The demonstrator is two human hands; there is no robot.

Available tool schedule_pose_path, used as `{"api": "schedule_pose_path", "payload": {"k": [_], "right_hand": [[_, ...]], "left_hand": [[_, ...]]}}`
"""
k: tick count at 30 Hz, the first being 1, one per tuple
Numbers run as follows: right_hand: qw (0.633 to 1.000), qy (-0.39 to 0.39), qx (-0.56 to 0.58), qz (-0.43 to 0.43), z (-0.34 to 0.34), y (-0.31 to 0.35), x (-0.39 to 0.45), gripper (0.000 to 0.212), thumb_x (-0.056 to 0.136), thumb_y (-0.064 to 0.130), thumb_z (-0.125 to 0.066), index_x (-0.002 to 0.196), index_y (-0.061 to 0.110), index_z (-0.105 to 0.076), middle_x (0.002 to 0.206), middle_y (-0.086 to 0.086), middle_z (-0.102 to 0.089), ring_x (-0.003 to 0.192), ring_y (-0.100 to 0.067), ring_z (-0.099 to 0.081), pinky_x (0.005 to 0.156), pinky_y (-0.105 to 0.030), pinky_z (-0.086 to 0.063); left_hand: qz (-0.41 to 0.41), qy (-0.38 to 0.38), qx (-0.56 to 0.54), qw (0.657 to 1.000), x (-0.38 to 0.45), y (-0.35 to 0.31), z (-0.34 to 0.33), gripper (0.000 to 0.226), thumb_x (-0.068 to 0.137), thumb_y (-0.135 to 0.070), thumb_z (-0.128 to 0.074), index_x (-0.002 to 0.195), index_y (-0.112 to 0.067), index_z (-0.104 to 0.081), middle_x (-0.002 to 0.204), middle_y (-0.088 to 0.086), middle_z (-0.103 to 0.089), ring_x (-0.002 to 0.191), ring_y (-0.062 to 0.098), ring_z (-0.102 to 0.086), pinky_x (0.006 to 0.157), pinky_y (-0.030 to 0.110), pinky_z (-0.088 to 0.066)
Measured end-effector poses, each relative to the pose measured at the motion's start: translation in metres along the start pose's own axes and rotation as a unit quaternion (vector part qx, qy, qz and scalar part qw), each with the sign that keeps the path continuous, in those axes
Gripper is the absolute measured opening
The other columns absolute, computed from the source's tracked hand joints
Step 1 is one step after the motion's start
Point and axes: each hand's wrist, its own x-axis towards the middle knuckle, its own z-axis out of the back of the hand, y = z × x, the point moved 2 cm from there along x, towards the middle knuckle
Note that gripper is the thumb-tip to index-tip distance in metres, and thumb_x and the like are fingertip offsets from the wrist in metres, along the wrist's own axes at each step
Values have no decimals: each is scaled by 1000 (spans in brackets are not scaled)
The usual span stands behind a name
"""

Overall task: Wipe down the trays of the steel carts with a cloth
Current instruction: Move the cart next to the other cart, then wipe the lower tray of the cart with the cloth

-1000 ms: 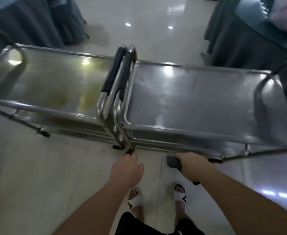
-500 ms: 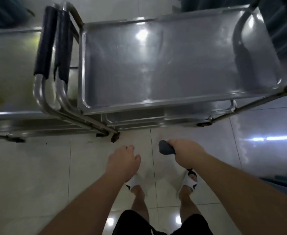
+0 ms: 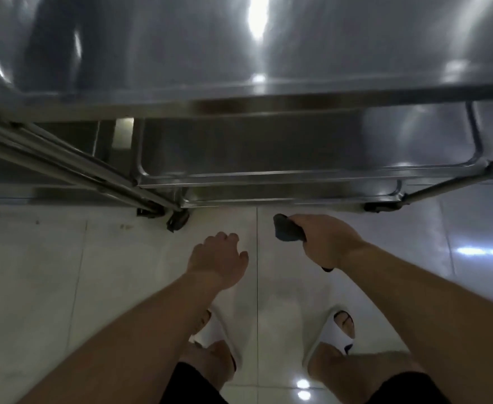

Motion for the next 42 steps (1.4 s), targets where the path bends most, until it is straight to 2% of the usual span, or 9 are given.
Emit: {"api": "schedule_pose_path", "payload": {"k": [5,10,14,18,22,28,32,36,42], "right_hand": [[997,-72,-22,31,-50,-26,91,17,105,28,-54,121,36,-56,82,5,-61,68,-12,-60,57,-27,-47],[989,-118,-46,79,-76,-31,177,25,104,29,-58,126,42,-54,92,5,-65,69,-12,-63,62,-33,-59],[981,-158,-37,104,-85,-27,233,12,103,30,-59,109,41,-59,81,5,-64,56,-14,-63,43,-28,-51],[973,-189,-71,112,-90,-16,273,9,105,35,-53,111,36,-60,81,2,-64,63,-17,-66,58,-40,-60],[963,-234,-40,130,-91,1,296,38,101,66,-33,112,37,-56,76,8,-58,54,-9,-59,51,-28,-43],[952,-268,-12,149,-93,34,336,24,97,12,-53,114,29,-58,90,0,-61,78,-19,-57,65,-35,-47],[945,-294,14,145,-93,68,368,35,97,12,-55,128,26,-58,102,2,-60,86,-19,-56,62,-29,-38],[917,-358,58,166,-89,108,390,28,98,21,-55,126,20,-60,109,-3,-66,95,-25,-62,77,-36,-49],[924,-304,68,222,-134,164,439,53,97,18,-63,147,27,-50,113,2,-62,104,-20,-61,74,-23,-41]], "left_hand": [[-8,-65,30,997,89,28,-37,55,106,-50,-39,152,-20,-46,145,8,-55,127,30,-54,101,44,-47],[-28,-123,41,991,185,50,-55,55,107,-50,-37,148,-16,-51,148,12,-53,131,34,-55,96,42,-47],[-51,-203,32,977,241,66,-60,50,105,-50,-46,140,-16,-57,135,12,-59,123,35,-59,88,40,-46],[-68,-254,51,963,270,90,-61,42,102,-48,-48,126,-16,-62,123,12,-62,114,36,-62,88,43,-51],[-71,-282,53,955,280,122,-68,42,104,-50,-45,119,-14,-61,114,12,-61,100,32,-60,77,40,-47],[-57,-294,55,953,284,171,-90,47,105,-54,-39,129,-20,-60,116,6,-61,104,29,-61,83,44,-52],[-84,-306,20,948,286,204,-112,45,106,-49,-43,138,-23,-59,127,3,-64,115,28,-63,94,45,-54],[-113,-348,-88,926,276,240,-128,29,105,-46,-50,115,-28,-71,101,-7,-69,88,16,-66,77,40,-58],[57,-389,-301,869,268,293,-150,31,90,-69,-54,93,-38,-59,78,-16,-67,69,0,-63,55,24,-45]]}}
